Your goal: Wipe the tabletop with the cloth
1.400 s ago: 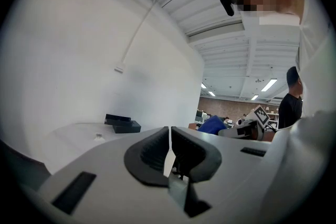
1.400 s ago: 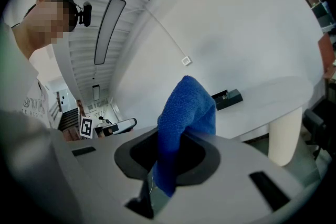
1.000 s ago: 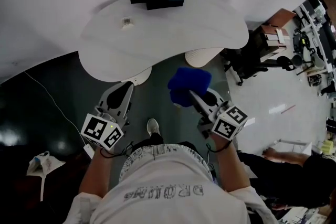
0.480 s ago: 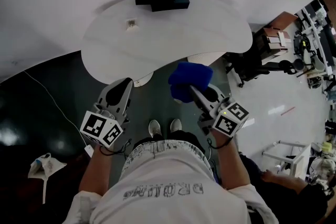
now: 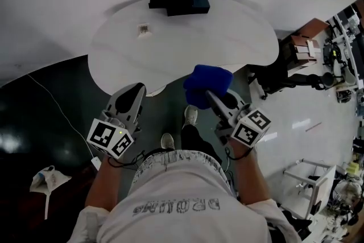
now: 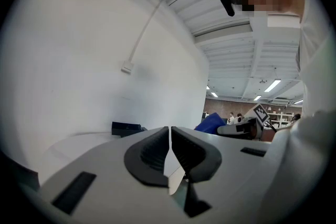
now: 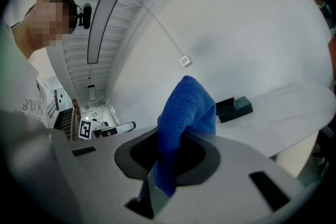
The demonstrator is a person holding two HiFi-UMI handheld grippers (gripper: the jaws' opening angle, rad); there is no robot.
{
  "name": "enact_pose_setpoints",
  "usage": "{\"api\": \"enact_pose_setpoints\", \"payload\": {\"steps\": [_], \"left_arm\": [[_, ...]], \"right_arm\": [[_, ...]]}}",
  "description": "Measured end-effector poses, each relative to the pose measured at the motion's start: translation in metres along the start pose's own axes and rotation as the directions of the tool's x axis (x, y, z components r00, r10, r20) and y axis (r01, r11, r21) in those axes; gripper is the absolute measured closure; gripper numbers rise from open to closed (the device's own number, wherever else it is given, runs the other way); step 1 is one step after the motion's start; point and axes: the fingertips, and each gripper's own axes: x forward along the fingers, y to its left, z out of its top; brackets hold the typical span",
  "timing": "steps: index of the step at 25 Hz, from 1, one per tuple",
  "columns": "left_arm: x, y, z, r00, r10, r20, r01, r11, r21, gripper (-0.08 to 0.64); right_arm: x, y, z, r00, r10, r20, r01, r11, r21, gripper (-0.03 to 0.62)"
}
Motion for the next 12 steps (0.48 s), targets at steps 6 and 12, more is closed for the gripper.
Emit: {"api": "enact_pose_setpoints", "payload": {"steps": [6, 12], "left_arm": [[0.034, 0.015, 0.002, 0.999, 0.036, 0.004, -0.036, 0.999, 0.009, 0.532], [0.069, 0.029, 0.001, 0.997, 0.076, -0.007, -0.076, 0.997, 0.005, 0.532]], "right_arm": [[0.022, -0.03, 0.022, 0.999, 0.041, -0.015, -0.041, 0.999, -0.003, 0.52], [0.045, -0.068, 0.038, 0.996, 0.074, -0.045, -0.074, 0.997, 0.01, 0.52]]}}
